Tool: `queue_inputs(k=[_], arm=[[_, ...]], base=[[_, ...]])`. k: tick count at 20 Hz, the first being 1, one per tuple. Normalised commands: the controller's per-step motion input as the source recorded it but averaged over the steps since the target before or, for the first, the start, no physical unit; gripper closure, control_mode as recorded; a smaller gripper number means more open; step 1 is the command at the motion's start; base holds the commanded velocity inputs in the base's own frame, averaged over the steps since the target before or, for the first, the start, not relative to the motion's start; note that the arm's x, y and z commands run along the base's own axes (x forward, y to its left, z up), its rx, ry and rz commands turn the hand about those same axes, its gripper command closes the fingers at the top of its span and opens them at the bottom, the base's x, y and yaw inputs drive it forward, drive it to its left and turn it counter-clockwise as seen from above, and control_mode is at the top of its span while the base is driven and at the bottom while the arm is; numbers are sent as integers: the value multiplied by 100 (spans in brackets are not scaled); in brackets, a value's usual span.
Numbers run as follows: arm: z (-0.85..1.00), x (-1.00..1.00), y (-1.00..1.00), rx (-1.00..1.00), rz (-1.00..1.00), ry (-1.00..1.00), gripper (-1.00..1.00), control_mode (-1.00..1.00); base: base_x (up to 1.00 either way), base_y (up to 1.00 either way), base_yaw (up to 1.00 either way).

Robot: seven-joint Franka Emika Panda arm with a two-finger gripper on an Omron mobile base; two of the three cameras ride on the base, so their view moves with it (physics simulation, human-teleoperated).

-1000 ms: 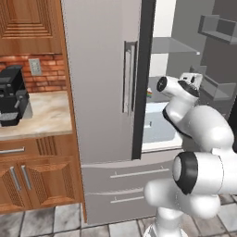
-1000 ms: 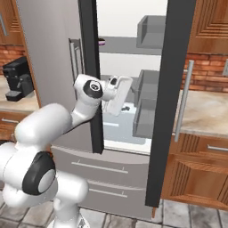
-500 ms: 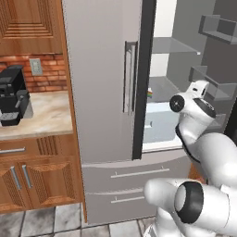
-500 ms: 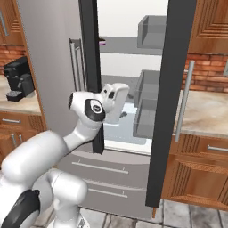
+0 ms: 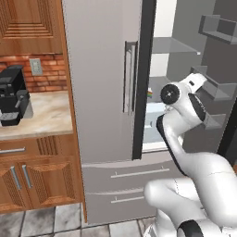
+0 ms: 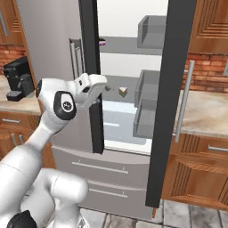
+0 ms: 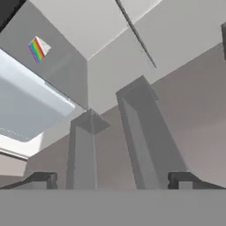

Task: Take the cakes from the fridge and place them on the empty tray on the dining counter.

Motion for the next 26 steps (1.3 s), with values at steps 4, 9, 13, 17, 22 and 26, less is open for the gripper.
queue_inputs(k=[4, 9, 13, 17, 22, 26], arm=[[59, -35, 83, 43, -10, -16, -100, -100], [6, -47, 49, 62, -6, -26, -100, -100], [-18, -43, 38, 71, -1, -39, -100, -100], [-2, -14, 28, 59, 1, -30, -100, -100], [0, 8, 27, 12, 14, 3, -100, -100], [0, 15, 40, -10, 20, 22, -100, -100]], base=[[0, 0, 0], [0, 0, 0], [0, 0, 0], [0, 0, 0], [0, 0, 0], [0, 0, 0]])
